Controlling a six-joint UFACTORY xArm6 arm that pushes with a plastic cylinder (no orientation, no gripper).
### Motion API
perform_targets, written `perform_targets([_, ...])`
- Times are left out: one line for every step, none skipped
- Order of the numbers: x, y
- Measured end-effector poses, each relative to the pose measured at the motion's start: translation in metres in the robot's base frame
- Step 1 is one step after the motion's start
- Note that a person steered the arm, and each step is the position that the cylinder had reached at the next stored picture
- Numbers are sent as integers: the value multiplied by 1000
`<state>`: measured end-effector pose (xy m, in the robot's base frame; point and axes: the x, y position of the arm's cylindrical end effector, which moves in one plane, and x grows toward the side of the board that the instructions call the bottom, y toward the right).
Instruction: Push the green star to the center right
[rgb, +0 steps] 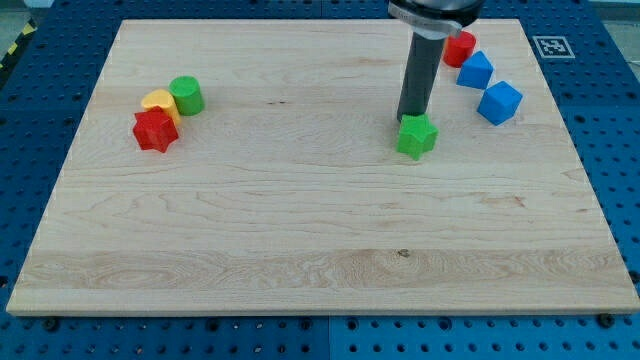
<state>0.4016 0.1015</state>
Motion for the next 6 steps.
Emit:
perform_targets([26,-1])
perform_targets([36,-18])
perform_targets([53,-66])
perform_targets([73,-70])
perform_targets([73,-58])
perform_targets([73,-19])
